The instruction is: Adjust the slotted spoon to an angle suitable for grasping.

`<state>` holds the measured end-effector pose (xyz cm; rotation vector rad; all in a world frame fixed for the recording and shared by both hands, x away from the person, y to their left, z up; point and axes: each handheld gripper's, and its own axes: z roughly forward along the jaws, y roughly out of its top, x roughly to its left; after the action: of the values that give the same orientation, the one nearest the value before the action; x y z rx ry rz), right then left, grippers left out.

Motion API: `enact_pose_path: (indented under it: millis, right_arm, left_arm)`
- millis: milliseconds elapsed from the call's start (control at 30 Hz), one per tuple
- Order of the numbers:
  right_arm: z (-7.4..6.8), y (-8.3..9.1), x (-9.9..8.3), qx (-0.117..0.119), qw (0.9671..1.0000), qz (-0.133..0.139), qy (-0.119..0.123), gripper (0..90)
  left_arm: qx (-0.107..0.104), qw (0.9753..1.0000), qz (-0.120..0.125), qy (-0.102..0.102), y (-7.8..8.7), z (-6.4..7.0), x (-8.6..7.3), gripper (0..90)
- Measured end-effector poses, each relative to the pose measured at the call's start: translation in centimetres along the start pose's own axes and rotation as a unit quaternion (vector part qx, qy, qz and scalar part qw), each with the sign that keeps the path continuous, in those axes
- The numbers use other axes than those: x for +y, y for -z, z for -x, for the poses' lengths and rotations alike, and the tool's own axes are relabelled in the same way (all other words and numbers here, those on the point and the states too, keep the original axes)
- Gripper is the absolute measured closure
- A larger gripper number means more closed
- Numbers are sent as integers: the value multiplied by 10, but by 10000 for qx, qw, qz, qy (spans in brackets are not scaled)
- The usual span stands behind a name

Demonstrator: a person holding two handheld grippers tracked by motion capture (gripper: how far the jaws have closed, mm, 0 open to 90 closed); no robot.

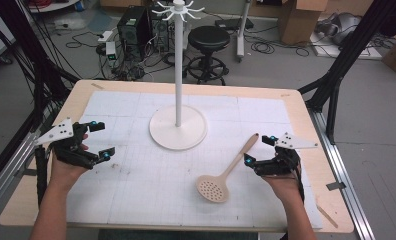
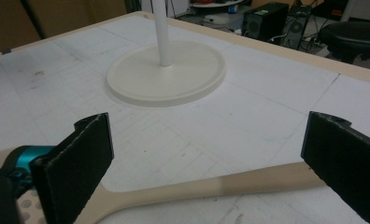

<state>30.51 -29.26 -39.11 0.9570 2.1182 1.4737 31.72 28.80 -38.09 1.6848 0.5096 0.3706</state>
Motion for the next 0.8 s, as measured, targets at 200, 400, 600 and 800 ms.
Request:
enact_pose_path:
  millis: [200, 400, 600, 800]
  right_arm:
    - [-3, 1, -1, -27, 10000, -44, 67, 10]
    - [-7, 1, -1, -89, 9998, -95, 118, 10]
    - [-6, 0, 0, -158, 9996, -167, 144, 51]
    - [-6, -2, -1, -85, 9988, -346, 332, 215]
  left_arm:
    - [-9, 10000, -8, -13, -1, 1, 0, 17]
    - [-12, 10000, -7, -17, 1, 1, 0, 17]
    - [0, 10000, -19, -27, 2, 1, 0, 17]
    - [-14, 10000, -73, -41, 0, 1, -1, 17]
